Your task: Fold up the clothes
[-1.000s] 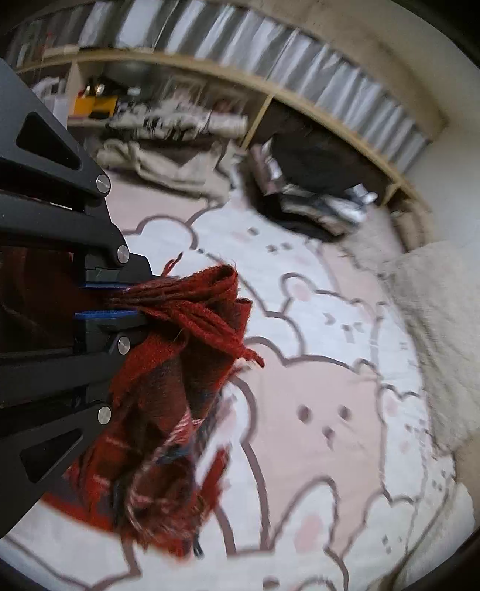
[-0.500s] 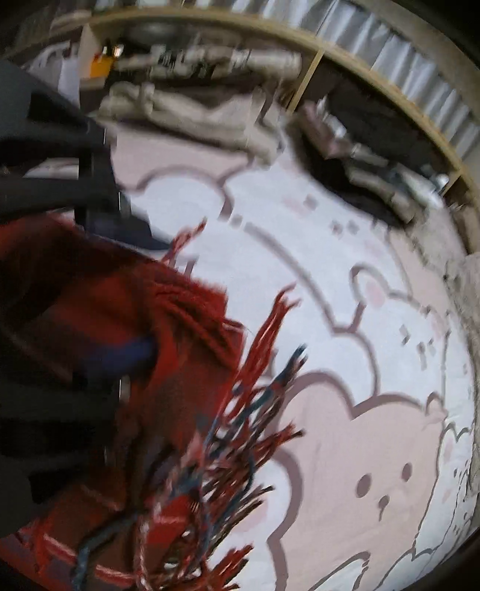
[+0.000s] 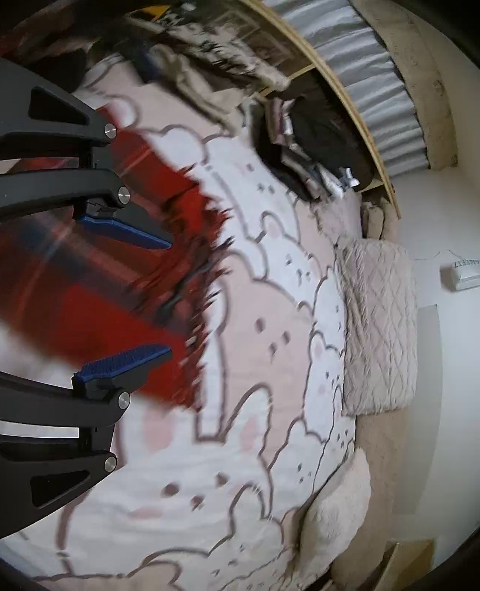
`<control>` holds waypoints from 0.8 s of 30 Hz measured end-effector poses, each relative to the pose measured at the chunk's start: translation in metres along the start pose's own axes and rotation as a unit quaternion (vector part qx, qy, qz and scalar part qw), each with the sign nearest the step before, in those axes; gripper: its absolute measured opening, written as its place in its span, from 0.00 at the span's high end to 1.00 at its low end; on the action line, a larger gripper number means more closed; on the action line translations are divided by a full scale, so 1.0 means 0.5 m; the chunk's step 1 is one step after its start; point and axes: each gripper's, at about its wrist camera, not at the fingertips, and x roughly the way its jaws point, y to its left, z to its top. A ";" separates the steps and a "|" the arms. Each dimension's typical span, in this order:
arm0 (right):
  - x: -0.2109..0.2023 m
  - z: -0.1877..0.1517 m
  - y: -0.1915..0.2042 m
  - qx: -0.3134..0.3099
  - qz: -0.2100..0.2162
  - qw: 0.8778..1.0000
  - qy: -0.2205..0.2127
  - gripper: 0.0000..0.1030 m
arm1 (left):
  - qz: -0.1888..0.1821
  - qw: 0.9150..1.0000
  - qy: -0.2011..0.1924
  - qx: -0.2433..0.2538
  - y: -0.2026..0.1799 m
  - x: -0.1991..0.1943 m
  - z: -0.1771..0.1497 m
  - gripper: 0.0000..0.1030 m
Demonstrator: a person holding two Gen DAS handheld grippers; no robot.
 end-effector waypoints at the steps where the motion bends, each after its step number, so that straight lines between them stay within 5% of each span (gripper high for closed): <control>1: 0.003 -0.019 0.005 -0.011 -0.001 1.000 0.009 0.47 | -0.009 1.000 0.019 0.011 -0.012 0.029 0.008 0.51; 10: 0.038 -0.099 0.044 -0.029 0.040 0.998 0.050 0.47 | -0.080 0.976 0.175 0.103 -0.111 0.284 0.084 0.51; 15: 0.051 -0.124 0.046 -0.029 0.047 0.996 0.070 0.47 | -0.051 0.985 0.141 0.091 -0.060 0.345 0.190 0.51; 19: 0.055 -0.133 0.039 -0.022 0.049 0.995 0.082 0.47 | 0.022 0.991 0.096 0.094 -0.007 0.346 0.274 0.51; 24: 0.033 -0.109 0.037 -0.017 0.066 0.996 0.063 0.47 | -0.005 0.992 0.075 0.099 0.012 0.251 0.277 0.51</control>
